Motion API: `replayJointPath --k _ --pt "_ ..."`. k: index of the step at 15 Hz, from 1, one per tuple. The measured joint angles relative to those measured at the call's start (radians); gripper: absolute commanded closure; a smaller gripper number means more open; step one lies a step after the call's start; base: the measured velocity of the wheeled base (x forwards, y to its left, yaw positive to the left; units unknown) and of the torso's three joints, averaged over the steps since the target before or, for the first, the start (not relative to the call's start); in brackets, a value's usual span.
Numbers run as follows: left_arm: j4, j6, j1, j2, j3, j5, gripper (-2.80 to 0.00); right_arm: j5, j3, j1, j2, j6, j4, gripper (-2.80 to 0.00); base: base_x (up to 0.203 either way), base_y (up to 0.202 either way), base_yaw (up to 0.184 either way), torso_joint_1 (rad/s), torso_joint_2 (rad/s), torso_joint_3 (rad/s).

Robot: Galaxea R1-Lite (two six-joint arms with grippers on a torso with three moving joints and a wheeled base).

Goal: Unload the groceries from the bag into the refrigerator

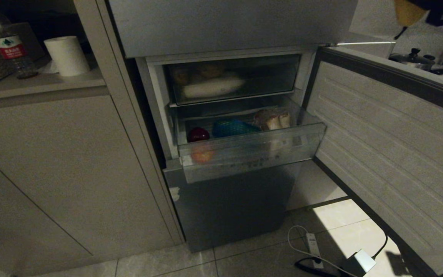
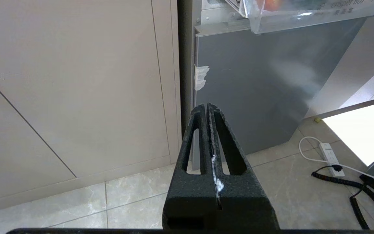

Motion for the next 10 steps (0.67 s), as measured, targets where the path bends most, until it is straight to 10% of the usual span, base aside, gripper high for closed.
replayJointPath --k 4,10 --pt "0.0 0.0 0.0 0.0 0.0 0.0 0.0 -0.076 0.01 0.116 0.148 0.015 -0.003 0.0 0.0 0.0 0.0 0.0 0.0 0.0" --pt "0.0 0.0 0.0 0.0 0.0 0.0 0.0 0.025 -0.206 0.192 0.453 0.097 -0.029 0.0 0.0 0.0 0.0 0.0 0.0 0.0"
